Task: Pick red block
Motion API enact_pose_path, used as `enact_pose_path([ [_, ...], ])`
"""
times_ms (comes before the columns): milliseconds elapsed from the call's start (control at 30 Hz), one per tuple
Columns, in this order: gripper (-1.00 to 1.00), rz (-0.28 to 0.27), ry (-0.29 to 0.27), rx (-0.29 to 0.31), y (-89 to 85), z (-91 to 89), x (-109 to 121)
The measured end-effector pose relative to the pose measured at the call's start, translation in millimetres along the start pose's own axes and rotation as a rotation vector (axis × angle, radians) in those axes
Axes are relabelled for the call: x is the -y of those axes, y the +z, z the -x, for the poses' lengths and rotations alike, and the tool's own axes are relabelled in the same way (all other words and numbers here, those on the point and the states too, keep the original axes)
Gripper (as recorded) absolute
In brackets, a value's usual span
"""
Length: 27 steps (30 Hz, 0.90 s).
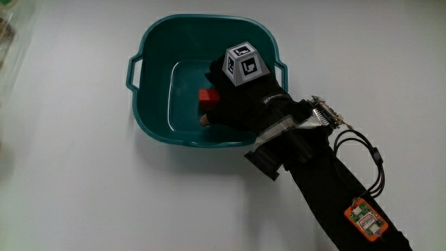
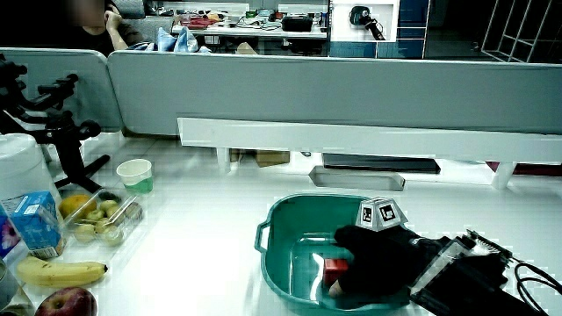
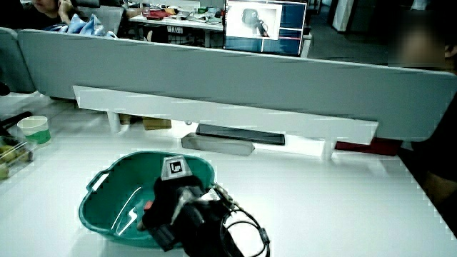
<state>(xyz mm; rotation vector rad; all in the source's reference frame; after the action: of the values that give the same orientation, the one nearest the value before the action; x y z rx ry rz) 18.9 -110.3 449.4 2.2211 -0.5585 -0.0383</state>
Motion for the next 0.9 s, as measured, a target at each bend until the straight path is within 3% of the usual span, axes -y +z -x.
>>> enact_pose_path([
  [633, 0.58, -0.063, 0.023, -0.003, 2.0, 0.5, -1.1],
  [733, 0.65, -0.034, 0.029, 0.017, -0.2, 1.5, -3.6],
  [900, 0.77, -0.044, 0.021, 0.018, 0.0, 0.8, -3.2],
])
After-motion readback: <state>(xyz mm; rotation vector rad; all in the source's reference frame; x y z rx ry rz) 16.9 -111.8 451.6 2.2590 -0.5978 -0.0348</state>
